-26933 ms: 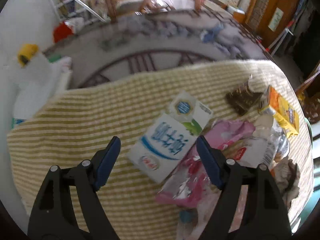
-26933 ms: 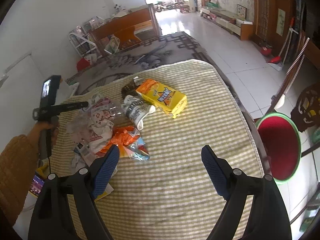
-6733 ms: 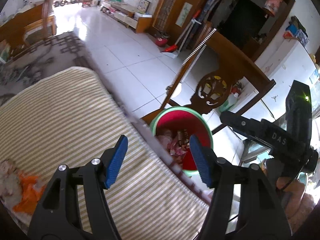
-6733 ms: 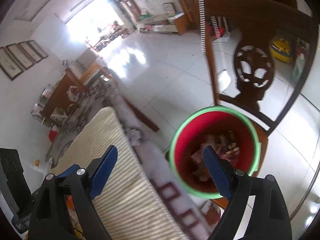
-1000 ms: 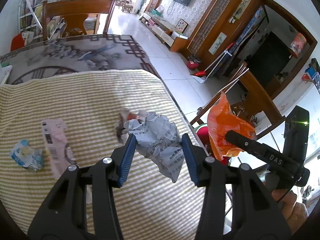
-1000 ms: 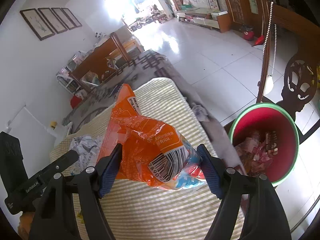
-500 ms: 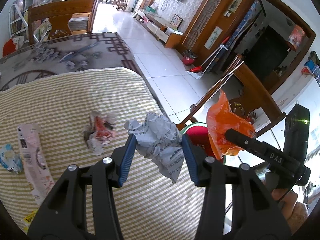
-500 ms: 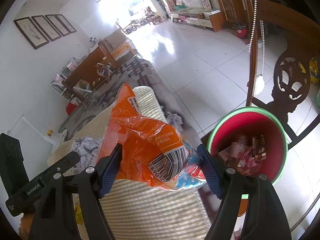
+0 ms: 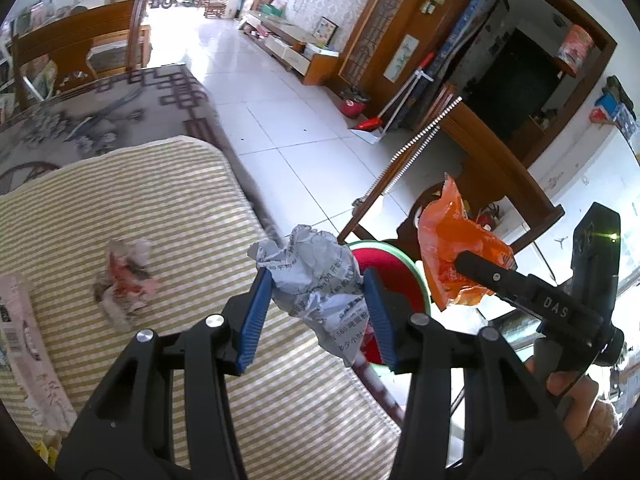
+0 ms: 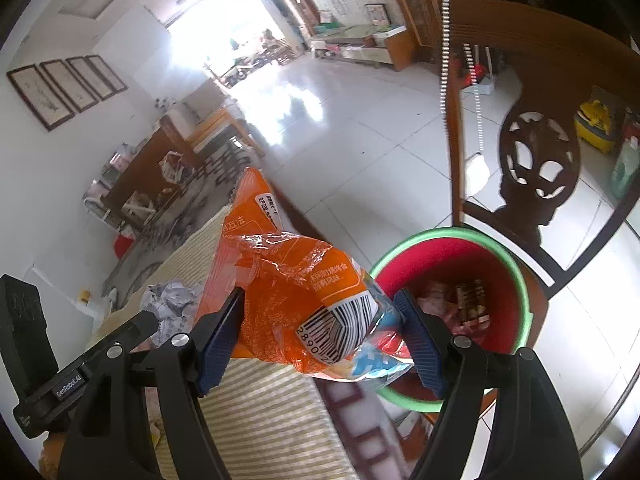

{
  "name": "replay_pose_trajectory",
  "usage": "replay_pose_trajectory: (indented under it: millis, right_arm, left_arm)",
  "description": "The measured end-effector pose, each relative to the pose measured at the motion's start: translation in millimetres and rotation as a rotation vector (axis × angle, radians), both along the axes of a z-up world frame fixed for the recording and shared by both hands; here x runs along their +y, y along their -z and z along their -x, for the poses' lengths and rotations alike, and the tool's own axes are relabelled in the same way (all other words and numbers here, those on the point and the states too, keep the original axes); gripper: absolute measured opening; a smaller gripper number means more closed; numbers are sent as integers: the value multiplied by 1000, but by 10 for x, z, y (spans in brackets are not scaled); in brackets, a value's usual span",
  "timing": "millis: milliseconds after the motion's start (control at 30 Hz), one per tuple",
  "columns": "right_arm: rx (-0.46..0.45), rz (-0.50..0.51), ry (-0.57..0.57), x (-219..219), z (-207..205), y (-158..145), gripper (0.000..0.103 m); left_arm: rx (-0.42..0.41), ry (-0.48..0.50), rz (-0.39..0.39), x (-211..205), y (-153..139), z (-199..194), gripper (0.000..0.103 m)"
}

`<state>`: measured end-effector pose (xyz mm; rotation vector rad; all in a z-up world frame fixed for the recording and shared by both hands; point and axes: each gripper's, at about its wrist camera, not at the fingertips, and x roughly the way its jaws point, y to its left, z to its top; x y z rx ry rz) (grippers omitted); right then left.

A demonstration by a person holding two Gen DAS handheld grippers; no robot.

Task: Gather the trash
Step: 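Lift the newspaper ball and orange bag and carry both over the red bin, then open both tools above the red bin to drop the paper and bag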

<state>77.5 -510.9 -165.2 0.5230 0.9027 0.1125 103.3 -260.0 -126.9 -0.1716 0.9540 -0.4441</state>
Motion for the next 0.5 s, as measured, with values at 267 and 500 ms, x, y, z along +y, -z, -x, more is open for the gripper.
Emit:
replay_pose_trajectory:
  millis: [267, 500]
  right_arm:
    - [39, -14, 73, -412, 67, 139, 73]
    - [74, -17, 139, -717, 105, 235, 74]
  left_arm:
    - [23, 69, -17, -434, 109, -90, 46]
    - [67, 140, -20, -794, 256, -160, 46]
